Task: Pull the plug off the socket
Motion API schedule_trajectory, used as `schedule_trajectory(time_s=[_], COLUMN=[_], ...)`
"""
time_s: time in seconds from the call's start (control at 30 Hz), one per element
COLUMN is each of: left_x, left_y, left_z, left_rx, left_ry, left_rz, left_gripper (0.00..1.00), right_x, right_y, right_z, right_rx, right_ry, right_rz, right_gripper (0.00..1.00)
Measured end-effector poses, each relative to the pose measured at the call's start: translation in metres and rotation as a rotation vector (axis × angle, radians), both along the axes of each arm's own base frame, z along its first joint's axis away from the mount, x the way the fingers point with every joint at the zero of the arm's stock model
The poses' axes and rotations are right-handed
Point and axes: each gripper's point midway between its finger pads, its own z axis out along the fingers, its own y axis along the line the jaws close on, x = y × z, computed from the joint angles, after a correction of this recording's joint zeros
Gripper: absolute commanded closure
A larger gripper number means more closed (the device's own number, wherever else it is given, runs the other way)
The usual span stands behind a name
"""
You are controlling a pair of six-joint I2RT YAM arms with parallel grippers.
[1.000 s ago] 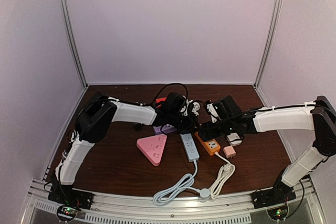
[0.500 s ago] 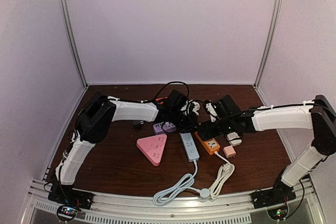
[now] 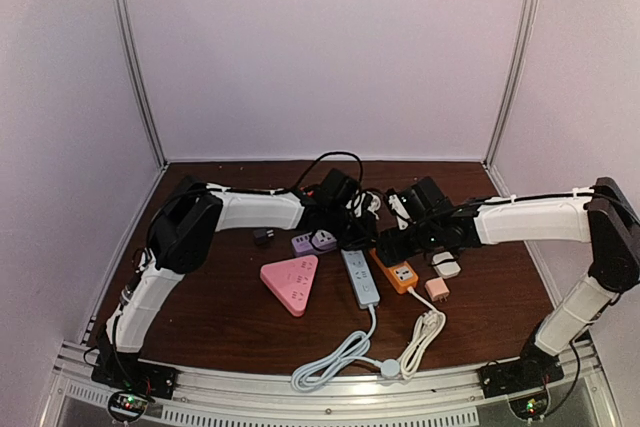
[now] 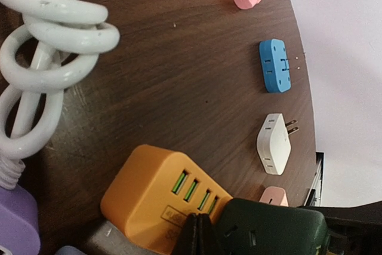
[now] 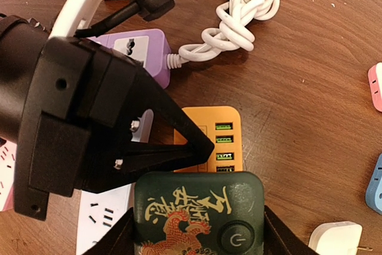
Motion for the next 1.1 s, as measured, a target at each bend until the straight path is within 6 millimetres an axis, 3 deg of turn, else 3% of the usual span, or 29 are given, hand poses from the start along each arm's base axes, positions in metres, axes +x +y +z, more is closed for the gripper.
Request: schedule_trajectory(time_s=[0.73, 1.1], left_x=[0.004, 0.002], left_y=[0.001, -0.002], left_z=[0.000, 0.003], left_rx=[0.022, 0.047], left_ry=[-0.039, -0.031], left_rz=[-0.008, -0.020], left_gripper=[0.99, 0.97], right_x=[0.008, 0.022], right_y=[-0.001, -0.018], right_z=[0.017, 0.068], right_rx=[-0.002, 0.112], right_ry=[-0.018, -0.110], right_rz=[-0.019, -0.085], right_gripper=[0.63, 0.61])
